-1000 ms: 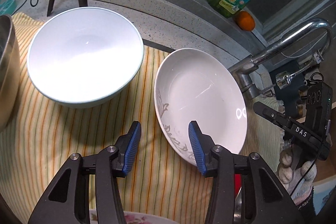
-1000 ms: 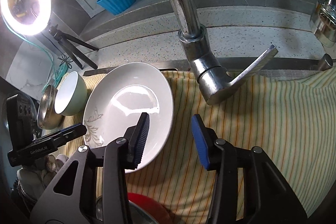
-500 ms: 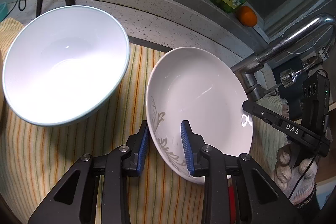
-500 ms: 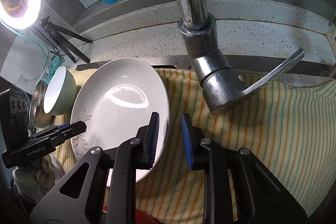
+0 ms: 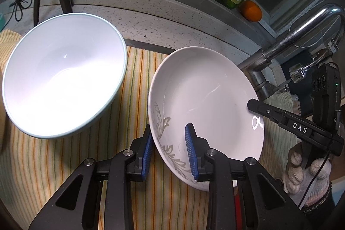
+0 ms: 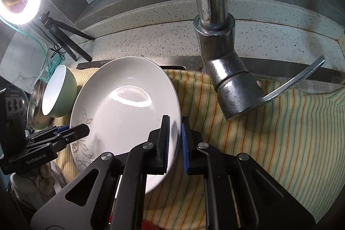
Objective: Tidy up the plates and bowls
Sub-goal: 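Close both tools on the rim of the white oval plate, then lift the oval plate with both tools and carry it over the plate stack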
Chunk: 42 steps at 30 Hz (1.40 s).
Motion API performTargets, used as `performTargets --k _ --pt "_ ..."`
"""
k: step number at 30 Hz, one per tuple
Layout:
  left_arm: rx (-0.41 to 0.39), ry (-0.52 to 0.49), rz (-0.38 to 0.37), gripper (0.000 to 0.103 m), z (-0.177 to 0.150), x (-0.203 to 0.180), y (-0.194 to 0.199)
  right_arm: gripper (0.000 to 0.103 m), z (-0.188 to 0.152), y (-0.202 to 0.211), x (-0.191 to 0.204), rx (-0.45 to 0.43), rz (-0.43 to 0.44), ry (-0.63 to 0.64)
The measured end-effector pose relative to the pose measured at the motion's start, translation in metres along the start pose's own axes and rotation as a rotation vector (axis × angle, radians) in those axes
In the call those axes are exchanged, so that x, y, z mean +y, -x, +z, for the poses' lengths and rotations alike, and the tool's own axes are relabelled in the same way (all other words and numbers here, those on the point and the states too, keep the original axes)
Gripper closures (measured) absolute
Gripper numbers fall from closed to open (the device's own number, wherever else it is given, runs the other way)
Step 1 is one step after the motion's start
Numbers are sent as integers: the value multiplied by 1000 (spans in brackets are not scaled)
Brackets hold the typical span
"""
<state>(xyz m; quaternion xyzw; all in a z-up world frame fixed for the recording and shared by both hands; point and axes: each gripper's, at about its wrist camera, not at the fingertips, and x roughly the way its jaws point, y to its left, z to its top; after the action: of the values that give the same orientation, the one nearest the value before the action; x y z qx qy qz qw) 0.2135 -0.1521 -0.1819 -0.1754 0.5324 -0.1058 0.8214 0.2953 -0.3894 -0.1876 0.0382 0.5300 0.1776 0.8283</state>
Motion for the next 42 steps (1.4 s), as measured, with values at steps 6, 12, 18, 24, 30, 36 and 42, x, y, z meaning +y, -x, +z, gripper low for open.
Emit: performTargets --k 6,12,18,24,30,36,42 --pt "-6 -8 -1 76 -1 -2 4 93 -4 11 3 -18 4 -13" --pt "-37 -30 -6 76 0 -5 21 93 -5 25 9 -47 -2 -14" --pt "-67 -45 -26 76 -2 -4 41 93 -10 41 15 -67 5 -22" --pt "-94 -62 -44 76 -8 -1 65 93 -17 64 30 -101 17 -21" --pt "-110 -66 -53 76 -19 10 92 93 -29 84 54 -124 32 -8" --pt "-120 -82 -57 76 -37 24 119 93 -51 100 80 -138 47 -1" --pt "-119 -95 -55 76 -52 38 138 93 -78 111 107 -142 62 -5"
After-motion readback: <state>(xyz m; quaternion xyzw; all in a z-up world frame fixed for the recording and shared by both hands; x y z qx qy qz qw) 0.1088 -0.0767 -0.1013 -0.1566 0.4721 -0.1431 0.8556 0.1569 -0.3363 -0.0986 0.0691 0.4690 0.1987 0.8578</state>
